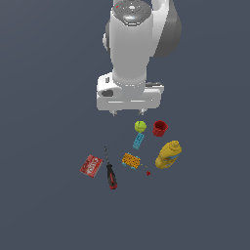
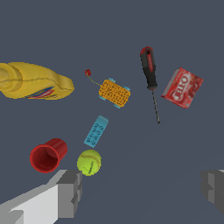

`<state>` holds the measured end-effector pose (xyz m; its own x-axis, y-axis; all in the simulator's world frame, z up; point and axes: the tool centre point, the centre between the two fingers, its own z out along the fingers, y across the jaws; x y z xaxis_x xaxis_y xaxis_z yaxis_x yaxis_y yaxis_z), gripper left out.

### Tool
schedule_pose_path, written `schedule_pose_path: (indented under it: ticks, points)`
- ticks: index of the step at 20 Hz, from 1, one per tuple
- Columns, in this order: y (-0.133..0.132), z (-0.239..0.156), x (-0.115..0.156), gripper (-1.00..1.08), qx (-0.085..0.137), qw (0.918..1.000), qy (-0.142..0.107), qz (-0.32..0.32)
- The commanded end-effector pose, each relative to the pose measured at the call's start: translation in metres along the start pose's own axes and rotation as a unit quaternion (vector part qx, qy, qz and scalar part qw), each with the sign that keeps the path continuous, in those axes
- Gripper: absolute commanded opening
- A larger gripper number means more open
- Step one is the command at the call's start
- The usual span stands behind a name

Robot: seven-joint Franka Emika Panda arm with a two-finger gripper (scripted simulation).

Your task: Pick up a designated object from a clutter of objects.

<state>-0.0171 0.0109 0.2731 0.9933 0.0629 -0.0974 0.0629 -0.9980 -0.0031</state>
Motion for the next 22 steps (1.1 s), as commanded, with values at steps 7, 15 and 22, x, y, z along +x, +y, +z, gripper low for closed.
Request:
schedule_pose_path:
  ticks: [7,15,22]
  points:
    - [-0.022,0.000,0.003,1.00,0.000,0.9997,0.000,-0.026]
    - [-0.031,0.001,0.005,1.00,0.000,0.9993,0.000,-0.038]
    - [-0.024,0.013,0.016,1.00,0.001,0.9990,0.003,-0.045]
